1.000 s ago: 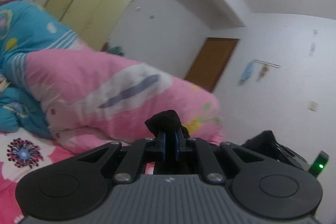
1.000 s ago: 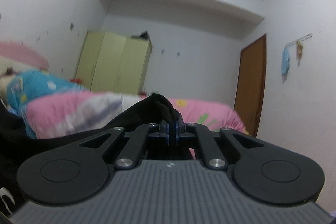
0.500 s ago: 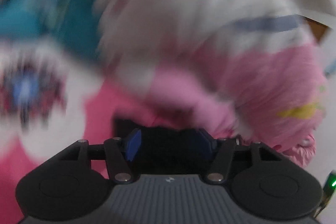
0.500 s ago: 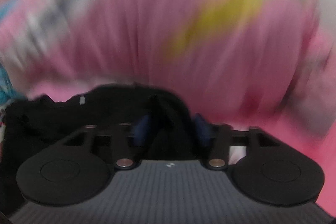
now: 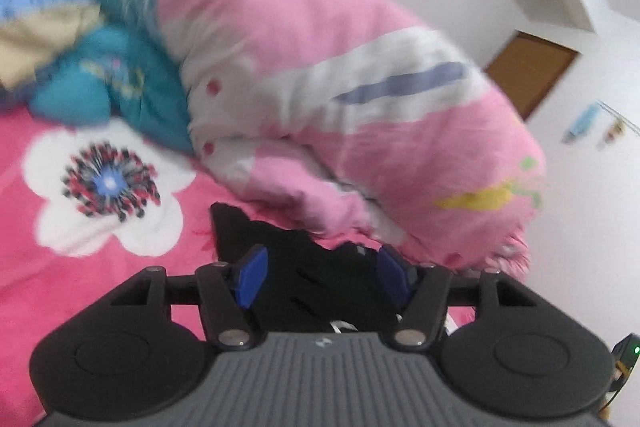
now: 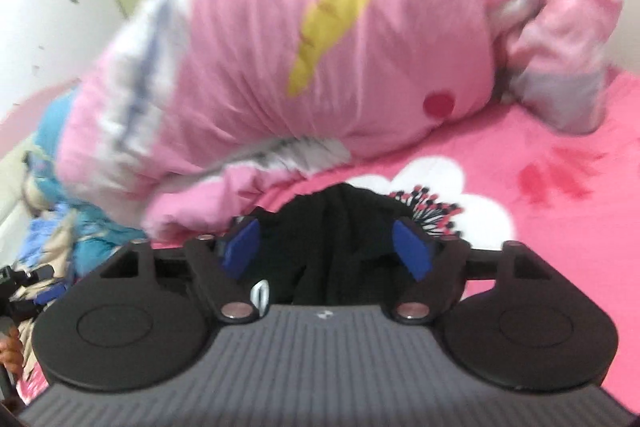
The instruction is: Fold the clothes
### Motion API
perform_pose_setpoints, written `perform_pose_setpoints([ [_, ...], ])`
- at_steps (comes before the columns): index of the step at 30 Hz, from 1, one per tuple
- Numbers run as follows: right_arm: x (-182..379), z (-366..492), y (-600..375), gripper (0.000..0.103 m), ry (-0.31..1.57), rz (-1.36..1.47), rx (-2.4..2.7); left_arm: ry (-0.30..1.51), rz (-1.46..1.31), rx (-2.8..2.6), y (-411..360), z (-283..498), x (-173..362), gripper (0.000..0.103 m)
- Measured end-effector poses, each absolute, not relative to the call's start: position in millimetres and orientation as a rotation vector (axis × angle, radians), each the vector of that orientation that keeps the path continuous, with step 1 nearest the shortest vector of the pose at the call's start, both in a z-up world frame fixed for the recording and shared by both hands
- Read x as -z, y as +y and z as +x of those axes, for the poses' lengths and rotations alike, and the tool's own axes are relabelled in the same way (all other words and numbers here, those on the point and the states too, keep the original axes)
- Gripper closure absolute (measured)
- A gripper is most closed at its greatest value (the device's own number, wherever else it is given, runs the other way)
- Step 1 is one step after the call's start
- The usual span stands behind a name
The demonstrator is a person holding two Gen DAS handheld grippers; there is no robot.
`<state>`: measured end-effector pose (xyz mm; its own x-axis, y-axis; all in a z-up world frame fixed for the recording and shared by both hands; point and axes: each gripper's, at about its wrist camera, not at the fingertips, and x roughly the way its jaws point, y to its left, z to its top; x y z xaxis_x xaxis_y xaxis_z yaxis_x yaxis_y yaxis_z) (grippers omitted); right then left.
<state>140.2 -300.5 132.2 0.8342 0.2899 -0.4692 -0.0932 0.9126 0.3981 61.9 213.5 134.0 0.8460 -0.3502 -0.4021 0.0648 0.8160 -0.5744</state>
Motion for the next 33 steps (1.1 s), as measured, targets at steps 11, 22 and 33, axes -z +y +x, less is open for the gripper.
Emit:
perform_pose_setpoints([
  [11, -184.3, -36.5, -322.4, 0.018, 0.377, 0.267, -0.218, 0.329, -0.359, 0.244, 210.5, -110.4, -276.2, 0.021],
  [22, -121.1, -95.6, -194.4, 0.023, 0.456, -0.047, -0.438, 0.65, -0.407, 0.341, 135.5, -125.8, -96.5, 0.021],
  [33, -74.6, -54.3, -75.2, 0.06, 0.503, -0.474, -0.532, 0.597, -0.143, 0.42, 81.7, -119.0, -40.8, 0.024],
])
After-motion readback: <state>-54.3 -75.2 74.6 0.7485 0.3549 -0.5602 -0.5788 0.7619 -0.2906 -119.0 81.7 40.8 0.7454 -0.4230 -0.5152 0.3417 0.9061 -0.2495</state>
